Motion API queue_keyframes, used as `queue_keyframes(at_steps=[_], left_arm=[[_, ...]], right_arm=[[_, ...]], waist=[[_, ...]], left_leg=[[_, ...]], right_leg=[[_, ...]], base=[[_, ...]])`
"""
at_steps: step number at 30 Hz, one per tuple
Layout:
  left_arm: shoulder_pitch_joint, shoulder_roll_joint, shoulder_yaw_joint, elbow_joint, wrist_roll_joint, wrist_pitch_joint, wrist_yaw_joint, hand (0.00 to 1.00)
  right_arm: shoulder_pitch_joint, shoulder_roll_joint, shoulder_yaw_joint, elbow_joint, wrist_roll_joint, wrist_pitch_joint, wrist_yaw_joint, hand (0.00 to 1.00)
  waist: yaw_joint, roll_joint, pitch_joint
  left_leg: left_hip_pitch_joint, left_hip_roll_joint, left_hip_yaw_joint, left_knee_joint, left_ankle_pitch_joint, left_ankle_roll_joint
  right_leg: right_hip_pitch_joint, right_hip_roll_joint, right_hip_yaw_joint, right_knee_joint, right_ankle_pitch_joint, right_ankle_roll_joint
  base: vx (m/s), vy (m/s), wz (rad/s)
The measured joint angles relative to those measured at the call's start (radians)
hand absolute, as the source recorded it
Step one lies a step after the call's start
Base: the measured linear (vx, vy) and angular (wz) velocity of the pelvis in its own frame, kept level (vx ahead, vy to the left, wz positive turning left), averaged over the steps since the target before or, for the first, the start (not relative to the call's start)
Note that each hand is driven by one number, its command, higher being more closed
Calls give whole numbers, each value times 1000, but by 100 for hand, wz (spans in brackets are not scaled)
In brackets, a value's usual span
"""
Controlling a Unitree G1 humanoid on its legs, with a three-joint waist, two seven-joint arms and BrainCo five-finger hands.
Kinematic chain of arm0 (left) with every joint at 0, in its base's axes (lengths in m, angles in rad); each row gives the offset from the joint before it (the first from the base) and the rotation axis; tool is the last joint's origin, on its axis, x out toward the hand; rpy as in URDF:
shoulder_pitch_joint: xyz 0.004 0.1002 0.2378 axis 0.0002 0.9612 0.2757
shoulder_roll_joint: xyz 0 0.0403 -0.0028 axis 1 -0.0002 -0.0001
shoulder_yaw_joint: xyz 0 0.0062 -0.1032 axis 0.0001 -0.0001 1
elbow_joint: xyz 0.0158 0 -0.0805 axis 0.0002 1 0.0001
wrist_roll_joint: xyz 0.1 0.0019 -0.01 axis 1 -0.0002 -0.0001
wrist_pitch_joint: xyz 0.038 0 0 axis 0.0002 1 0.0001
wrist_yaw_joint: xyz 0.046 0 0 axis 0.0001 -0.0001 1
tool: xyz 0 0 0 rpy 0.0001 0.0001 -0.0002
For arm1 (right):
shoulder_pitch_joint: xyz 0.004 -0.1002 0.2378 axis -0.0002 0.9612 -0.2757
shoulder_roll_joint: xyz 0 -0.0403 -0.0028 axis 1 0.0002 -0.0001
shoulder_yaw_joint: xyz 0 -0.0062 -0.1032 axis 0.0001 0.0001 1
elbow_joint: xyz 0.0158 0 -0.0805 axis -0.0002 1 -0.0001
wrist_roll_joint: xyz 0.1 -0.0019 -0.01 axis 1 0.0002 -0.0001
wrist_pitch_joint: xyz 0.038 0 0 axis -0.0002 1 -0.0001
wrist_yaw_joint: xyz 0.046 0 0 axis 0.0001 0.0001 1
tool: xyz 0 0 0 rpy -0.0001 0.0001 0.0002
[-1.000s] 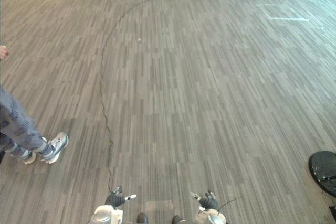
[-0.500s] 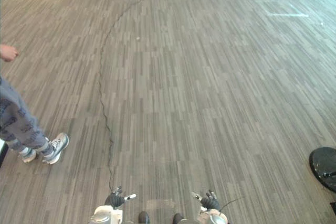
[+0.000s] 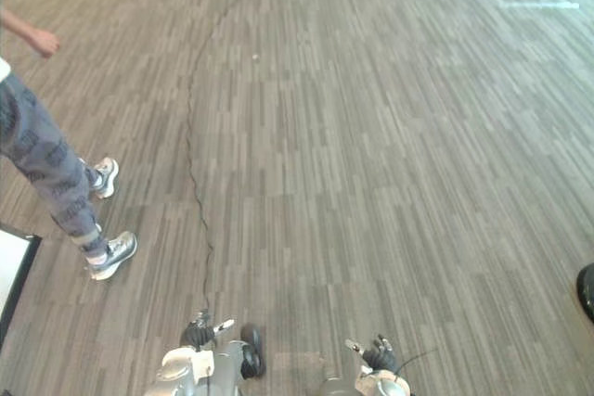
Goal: Pick up cushions and gather them together orderly.
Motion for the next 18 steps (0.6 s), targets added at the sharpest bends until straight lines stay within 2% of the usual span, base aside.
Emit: queue_keyframes(at_steps=[2, 4, 6, 7, 8, 9, 10, 11, 12, 13, 14, 15, 16, 17, 18], left_arm=[[-2, 6, 2, -4, -2, -1, 8, 0], [0, 13, -1, -1, -10, 0, 14, 0], [13, 22, -18, 7, -10, 1, 16, 0], [23, 31, -45, 9, -13, 3, 16, 0], [22, 37, -63, 35, -19, 9, 18, 0], [19, 35, -62, 45, -19, 9, 18, 0], [21, 38, -63, 47, -19, 9, 18, 0], [19, 37, -62, 46, -19, 8, 19, 0], [1, 31, -60, 45, -19, 9, 20, 0], [-10, 23, -60, 44, -18, 8, 20, 0], [-12, 16, -65, 43, -14, 7, 18, 0], [-7, 24, -76, 49, -7, 5, 14, 0], [-12, 8, -78, 66, -4, 7, 6, 0], [-4, -15, -50, 70, 5, 10, -3, 0], [7, -30, -17, 71, 12, 12, -6, 0]], right_arm=[[-1, 12, 0, 0, 0, 1, 0, 0], [1, 20, 2, -4, 0, -3, 1, 0], [2, 17, 11, -7, 0, -12, 4, 0], [13, 15, 22, -10, 0, -14, 9, 0], [9, -22, 51, -34, -1, -16, 19, 0], [10, -34, 57, -53, -1, -18, 20, 0], [8, -36, 56, -52, 0, -19, 20, 0], [6, -37, 55, -55, 0, -22, 21, 0], [7, -38, 47, -71, 0, -26, 23, 0], [2, -40, 38, -79, 0, -27, 26, 0], [0, -45, 38, -82, -5, -24, 28, 0], [9, -42, 37, -74, -9, -22, 31, 0], [0, -50, 24, -63, -7, -22, 37, 0], [-18, -64, 11, -58, -9, -21, 40, 0], [-23, -53, -8, -61, -5, -18, 44, 0]], waist=[[5, -12, -4], [9, -34, -21], [8, -35, -25], [0, -40, -23], [-28, -27, 17], [-35, -2, 32], [-41, -3, 31], [-42, -6, 30], [-48, -10, 33], [-56, -7, 43], [-81, -11, 45], [-98, -35, 47], [-86, -3, 54], [-72, 41, 50], [-74, 58, 48]], left_leg=[[3, -15, 11, 69, -47, 36], [35, -35, 31, 116, -74, 62], [110, -52, 29, 75, -125, 53], [201, -78, 22, 11, -193, 50], [447, -105, 16, -115, -232, 55], [534, -89, 26, -158, -231, 55], [559, -81, 27, -160, -231, 55], [574, -77, 24, -160, -231, 55], [603, -70, 4, -168, -232, 56], [630, -62, -19, -184, -235, 60], [668, -62, -56, -224, -235, 59], [711, -89, -114, -258, -228, 49], [752, -53, -141, -262, -229, 43], [754, -9, -138, -226, -206, 5], [722, 18, -166, -131, -159, -67]], right_leg=[[21, -36, 49, 3, 58, 41], [-17, -54, 116, 143, 105, 70], [-98, -60, 136, 371, 142, 130], [-204, -70, 139, 630, 242, 170], [-416, -52, 53, 998, 90, 51], [-480, -14, -31, 942, 25, 20], [-523, 8, -75, 848, 10, 7], [-551, 28, -100, 757, 16, -1], [-590, 38, -139, 619, 45, -29], [-612, 48, -136, 499, 100, -20], [-616, 48, -95, 295, 195, 35], [-607, 25, -70, 219, 307, 68], [-602, 64, -56, 263, 369, -39], [-601, 95, -74, 300, 320, -47], [-593, 109, -87, 344, 278, -79]], base=[[521, 288, -7], [482, 269, -28], [464, 217, -25], [930, 280, -21], [1030, 253, -17], [932, 127, -8], [583, -6, 15], [615, -76, 40], [537, -115, 60], [574, -169, 97], [600, -188, 122], [737, -261, 91], [622, -229, 18], [629, -269, -36], [638, -295, -28]])
